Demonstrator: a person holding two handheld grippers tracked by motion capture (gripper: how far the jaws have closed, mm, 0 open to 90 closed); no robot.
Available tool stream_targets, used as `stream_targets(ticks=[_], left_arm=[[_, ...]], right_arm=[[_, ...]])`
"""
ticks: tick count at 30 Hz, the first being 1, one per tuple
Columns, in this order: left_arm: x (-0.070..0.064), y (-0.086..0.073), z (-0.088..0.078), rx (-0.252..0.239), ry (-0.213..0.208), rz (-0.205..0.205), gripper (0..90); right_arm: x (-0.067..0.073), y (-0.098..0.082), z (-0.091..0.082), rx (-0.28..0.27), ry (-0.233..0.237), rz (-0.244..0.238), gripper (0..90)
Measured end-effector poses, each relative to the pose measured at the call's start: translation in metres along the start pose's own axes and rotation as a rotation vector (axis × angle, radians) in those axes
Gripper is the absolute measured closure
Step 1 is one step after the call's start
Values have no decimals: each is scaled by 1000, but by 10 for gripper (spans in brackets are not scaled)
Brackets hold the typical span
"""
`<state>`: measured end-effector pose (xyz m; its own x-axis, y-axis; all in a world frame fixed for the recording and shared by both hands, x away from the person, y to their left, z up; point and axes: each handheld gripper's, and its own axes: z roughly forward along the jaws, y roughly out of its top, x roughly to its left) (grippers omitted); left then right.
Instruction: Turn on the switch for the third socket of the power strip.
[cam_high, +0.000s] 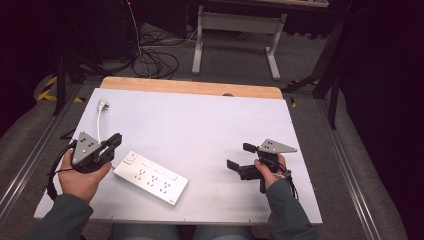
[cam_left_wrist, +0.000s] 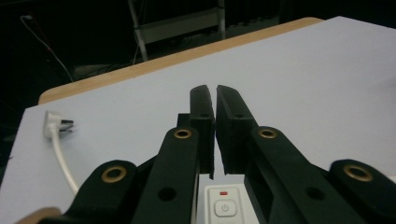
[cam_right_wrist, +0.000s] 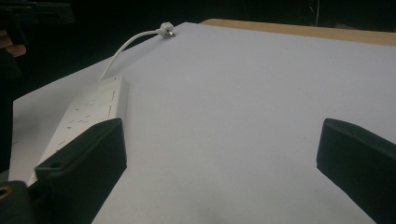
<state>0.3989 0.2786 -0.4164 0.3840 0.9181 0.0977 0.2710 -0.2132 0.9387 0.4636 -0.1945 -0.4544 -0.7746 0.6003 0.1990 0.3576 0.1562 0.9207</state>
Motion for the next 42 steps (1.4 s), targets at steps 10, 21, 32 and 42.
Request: stream_targets(ticks=[10, 21, 32, 42], left_arm=[[9, -3, -10, -24, 65, -47, 796], [16, -9, -19, -21, 99, -77, 711], [18, -10, -17, 1, 85, -108, 578], [19, -9, -12, 33, 59, -153, 379]], right_arm=[[1, 2, 7, 6, 12, -5, 21], [2, 6, 15, 11, 30, -12, 21], [3, 7, 18, 16, 35, -13, 22], [3, 6, 16, 24, 24, -8, 22]])
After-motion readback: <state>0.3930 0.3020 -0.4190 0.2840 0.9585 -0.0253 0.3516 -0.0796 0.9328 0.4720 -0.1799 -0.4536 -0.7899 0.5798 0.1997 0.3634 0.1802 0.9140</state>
